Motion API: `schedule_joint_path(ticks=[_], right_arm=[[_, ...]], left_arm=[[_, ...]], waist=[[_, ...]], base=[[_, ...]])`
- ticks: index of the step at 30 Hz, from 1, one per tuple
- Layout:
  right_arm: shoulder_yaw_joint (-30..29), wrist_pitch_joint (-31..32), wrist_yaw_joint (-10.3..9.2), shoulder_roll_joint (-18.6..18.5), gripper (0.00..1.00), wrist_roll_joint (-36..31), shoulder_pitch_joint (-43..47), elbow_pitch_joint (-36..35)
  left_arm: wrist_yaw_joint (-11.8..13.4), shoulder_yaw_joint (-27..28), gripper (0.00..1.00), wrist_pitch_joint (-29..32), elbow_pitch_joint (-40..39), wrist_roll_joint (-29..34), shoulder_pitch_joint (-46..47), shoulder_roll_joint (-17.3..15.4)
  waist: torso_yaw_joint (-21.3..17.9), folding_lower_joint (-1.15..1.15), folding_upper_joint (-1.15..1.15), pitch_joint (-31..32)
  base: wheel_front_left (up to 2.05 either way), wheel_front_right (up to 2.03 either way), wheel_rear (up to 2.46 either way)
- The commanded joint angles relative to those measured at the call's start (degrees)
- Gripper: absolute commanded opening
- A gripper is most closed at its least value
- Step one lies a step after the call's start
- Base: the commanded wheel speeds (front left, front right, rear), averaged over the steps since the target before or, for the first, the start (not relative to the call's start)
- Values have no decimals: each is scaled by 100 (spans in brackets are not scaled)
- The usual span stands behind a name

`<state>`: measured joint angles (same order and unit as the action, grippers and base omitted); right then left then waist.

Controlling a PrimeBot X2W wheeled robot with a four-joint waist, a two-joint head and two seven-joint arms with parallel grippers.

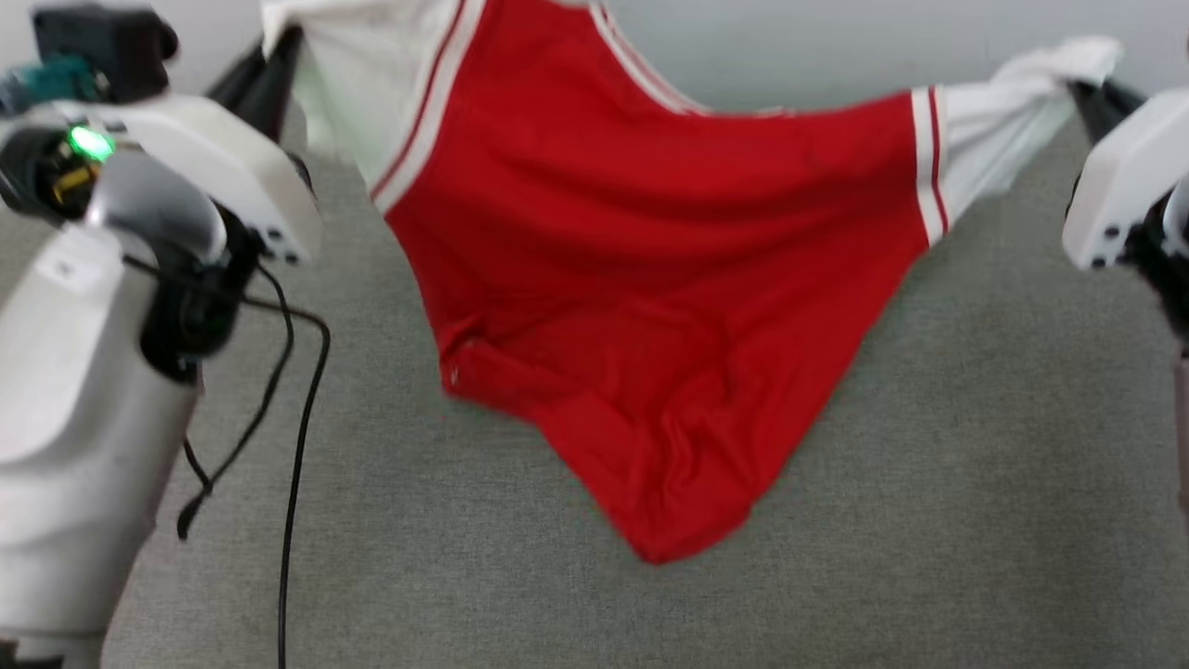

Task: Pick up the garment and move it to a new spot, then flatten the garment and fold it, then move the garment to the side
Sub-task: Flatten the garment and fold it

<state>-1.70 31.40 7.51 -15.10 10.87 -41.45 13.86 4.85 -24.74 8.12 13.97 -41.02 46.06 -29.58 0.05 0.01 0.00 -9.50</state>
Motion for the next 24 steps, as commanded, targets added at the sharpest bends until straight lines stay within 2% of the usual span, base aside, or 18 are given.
schedule_joint_path(ticks=[1, 13, 19, 24], right_arm=[[19, -166, -3, -14, 0, -79, -389, 130], [-280, -1197, -4, 149, 0, -783, -2884, 1230], [-399, -1487, -5, 170, 0, -1116, -3927, 1665], [-426, -1643, -4, 231, 0, -1181, -4318, 1886]], left_arm=[[-84, 77, 0, -126, 306, -7, 370, 93], [-413, 423, 0, -971, 2047, 241, 2813, 208], [-601, 478, 0, -1223, 2502, 326, 3760, 181], [-736, 485, 0, -1389, 2730, 329, 4088, 192]], waist=[[-16, -1, 0, -141], [-142, -1, 0, -896], [-174, -1, 0, -1357], [-181, -1, 0, -1690]], base=[[0, 0, 0], [0, 0, 0], [0, 0, 0], [0, 0, 0]])
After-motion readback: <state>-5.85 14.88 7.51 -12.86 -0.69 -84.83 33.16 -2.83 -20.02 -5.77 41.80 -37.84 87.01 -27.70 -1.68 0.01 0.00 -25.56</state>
